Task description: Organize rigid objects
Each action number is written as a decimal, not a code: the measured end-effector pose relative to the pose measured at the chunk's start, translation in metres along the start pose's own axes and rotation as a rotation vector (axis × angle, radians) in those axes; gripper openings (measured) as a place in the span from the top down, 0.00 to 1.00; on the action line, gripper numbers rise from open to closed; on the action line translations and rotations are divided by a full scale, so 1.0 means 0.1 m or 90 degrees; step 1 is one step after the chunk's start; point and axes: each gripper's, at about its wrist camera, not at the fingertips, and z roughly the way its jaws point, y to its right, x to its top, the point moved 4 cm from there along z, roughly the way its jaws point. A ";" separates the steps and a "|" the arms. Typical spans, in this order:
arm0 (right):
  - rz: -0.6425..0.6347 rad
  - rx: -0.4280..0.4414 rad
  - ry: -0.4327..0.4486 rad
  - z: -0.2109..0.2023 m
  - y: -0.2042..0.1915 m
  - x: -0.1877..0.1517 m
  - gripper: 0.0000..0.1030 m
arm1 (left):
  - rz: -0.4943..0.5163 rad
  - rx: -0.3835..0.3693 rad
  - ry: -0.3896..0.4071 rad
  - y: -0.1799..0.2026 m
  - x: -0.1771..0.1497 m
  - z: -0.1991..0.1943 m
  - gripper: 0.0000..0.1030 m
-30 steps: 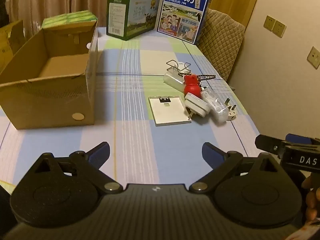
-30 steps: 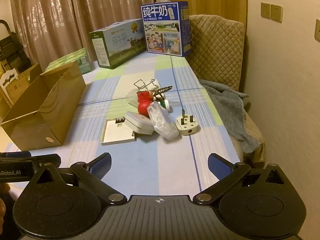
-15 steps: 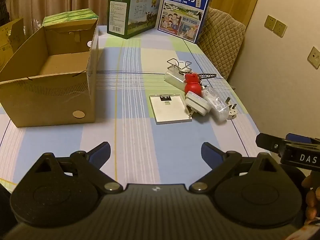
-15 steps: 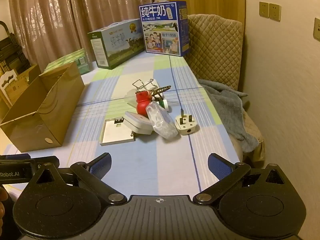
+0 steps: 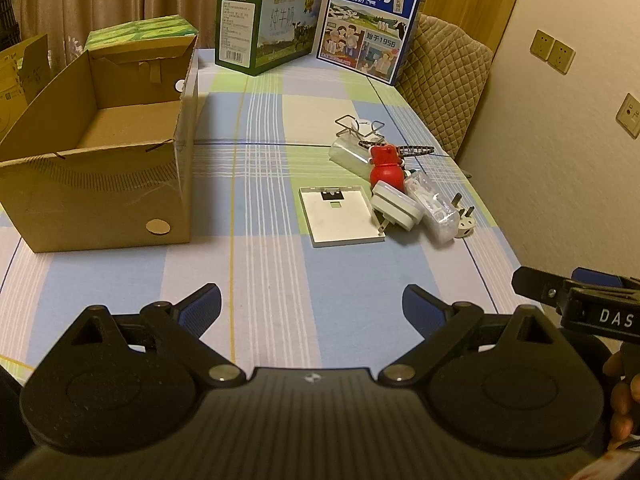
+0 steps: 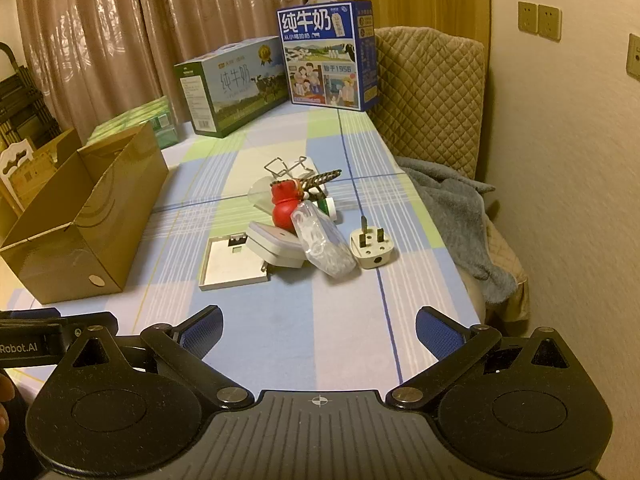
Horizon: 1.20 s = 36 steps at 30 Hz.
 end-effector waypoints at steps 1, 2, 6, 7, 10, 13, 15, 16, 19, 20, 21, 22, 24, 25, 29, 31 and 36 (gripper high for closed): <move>0.000 0.000 0.000 0.00 -0.01 0.00 0.02 | 0.000 0.000 0.000 0.00 0.00 0.00 0.07; 0.001 0.000 0.000 0.00 -0.01 0.00 0.02 | -0.001 0.001 0.000 0.00 0.00 0.00 0.07; 0.001 0.000 -0.001 0.01 0.00 -0.01 0.02 | 0.001 0.001 0.001 0.00 0.00 0.01 0.07; 0.001 0.000 -0.001 0.00 0.00 -0.01 0.02 | 0.002 0.001 0.001 0.01 0.00 0.01 0.07; 0.002 0.000 -0.001 0.01 0.00 -0.01 0.02 | 0.002 0.000 0.000 0.01 0.01 0.01 0.07; 0.002 0.000 -0.002 0.01 0.00 -0.01 0.02 | 0.001 -0.001 0.001 0.01 0.01 0.01 0.07; 0.002 0.000 -0.002 0.01 0.01 -0.01 0.02 | 0.002 0.000 0.001 0.01 0.01 0.01 0.07; 0.002 0.000 -0.002 0.01 0.01 -0.01 0.02 | 0.002 0.000 0.001 0.01 0.02 0.01 0.07; 0.002 0.000 -0.002 0.02 0.01 -0.01 0.02 | 0.001 -0.001 -0.001 0.02 0.02 0.01 0.07; 0.002 0.000 -0.002 0.02 0.01 -0.01 0.02 | 0.001 0.000 -0.001 0.02 0.02 0.01 0.07; 0.002 0.001 -0.003 0.02 0.01 -0.01 0.02 | 0.001 0.000 -0.001 0.02 0.02 0.01 0.07; 0.002 0.001 -0.003 0.02 0.02 -0.01 0.02 | 0.002 0.000 -0.001 0.02 0.02 0.01 0.07; 0.003 0.000 -0.002 0.02 0.01 -0.01 0.02 | 0.002 0.000 -0.001 0.02 0.02 0.01 0.07; 0.003 0.001 -0.002 0.02 0.02 -0.01 0.02 | 0.001 0.000 -0.001 0.02 0.03 0.01 0.07; 0.003 0.000 -0.002 0.03 0.02 -0.02 0.02 | 0.002 0.000 -0.001 0.02 0.02 0.01 0.07; 0.003 0.001 -0.003 0.02 0.01 -0.01 0.02 | 0.000 0.000 -0.002 0.02 0.03 0.01 0.07; 0.004 0.001 -0.003 0.02 0.01 0.00 0.02 | 0.000 -0.001 -0.003 0.02 0.02 0.01 0.07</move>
